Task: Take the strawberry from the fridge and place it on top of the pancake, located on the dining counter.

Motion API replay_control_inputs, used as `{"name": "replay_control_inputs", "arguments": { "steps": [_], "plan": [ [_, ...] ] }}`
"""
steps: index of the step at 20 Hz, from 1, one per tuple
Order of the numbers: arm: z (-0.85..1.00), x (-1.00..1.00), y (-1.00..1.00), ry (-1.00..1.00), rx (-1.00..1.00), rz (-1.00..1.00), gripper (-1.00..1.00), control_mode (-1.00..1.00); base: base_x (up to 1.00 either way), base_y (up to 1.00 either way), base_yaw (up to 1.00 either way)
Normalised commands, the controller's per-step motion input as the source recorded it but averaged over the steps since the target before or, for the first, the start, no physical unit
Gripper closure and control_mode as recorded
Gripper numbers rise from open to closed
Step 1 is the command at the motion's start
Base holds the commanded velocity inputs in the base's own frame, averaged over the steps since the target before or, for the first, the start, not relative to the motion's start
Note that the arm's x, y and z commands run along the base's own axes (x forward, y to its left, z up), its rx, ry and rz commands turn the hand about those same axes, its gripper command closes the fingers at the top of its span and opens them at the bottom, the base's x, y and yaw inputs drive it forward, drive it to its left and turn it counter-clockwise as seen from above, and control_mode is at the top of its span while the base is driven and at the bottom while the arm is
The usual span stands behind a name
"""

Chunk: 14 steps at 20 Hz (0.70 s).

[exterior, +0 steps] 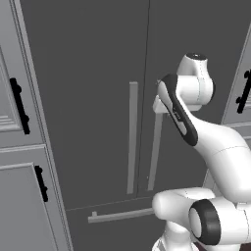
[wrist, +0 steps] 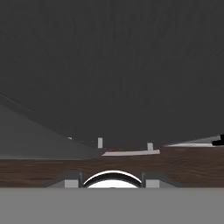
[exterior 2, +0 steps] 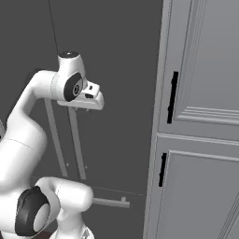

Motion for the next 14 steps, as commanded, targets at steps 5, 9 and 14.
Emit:
{"name": "replay_control_inputs", "arguments": {
  "steps": [5,9,14],
  "plan": [
    [0.0,0.0,0.0,0.0,0.0,0.0,-1.0,1.0,-0.39,0.0,0.0],
    [0.0,0.0,0.0,0.0,0.0,0.0,-1.0,1.0,-0.77,0.09,0.0],
    [0.0,0.0,0.0,0.0,0.0,0.0,-1.0,1.0,-0.24,0.4,0.01]
  ]
}}
